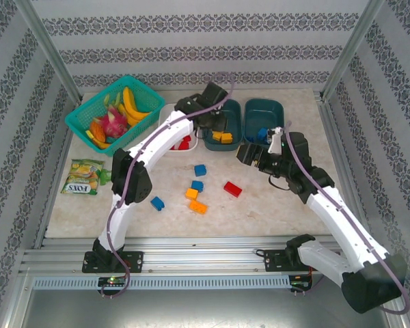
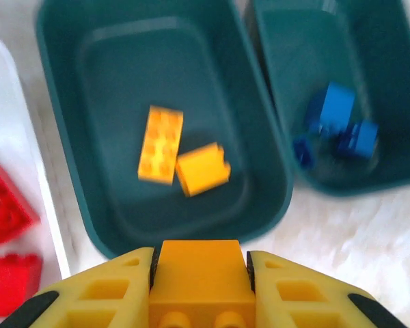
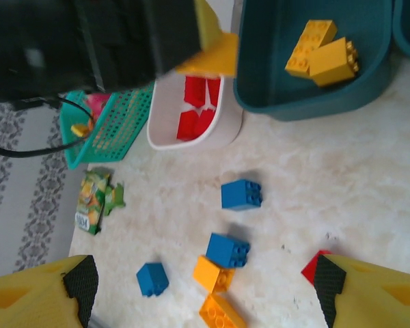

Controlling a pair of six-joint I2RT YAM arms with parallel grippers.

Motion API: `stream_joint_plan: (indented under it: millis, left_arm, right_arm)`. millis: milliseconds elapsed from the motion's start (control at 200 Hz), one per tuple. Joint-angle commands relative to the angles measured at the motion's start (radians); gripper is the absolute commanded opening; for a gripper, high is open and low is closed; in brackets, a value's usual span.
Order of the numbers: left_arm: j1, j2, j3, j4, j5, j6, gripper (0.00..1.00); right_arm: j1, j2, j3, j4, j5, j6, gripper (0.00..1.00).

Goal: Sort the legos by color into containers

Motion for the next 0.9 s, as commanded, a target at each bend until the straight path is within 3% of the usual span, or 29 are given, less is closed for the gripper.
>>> stream_joint_plan:
  millis: [0,360,894]
  left_arm:
    - [0.028,0.109,0.095,0.063,-0.021,-0.008,0.28]
    - [0.06,0.289,0.136,0.382,-0.204,0.074,0.28]
    - [0.057,0.389,0.218,0.263,-0.246,0.026,0.33]
  right_arm:
    - [-0.015,0.057,0.06,0.051,0.094,0.024,0.84]
    - [-0.017,0.158,0.124,0.096,0.111,0.057,0.84]
    - [-0.018,0.097,0.041,0.094,0.12,0.095,0.84]
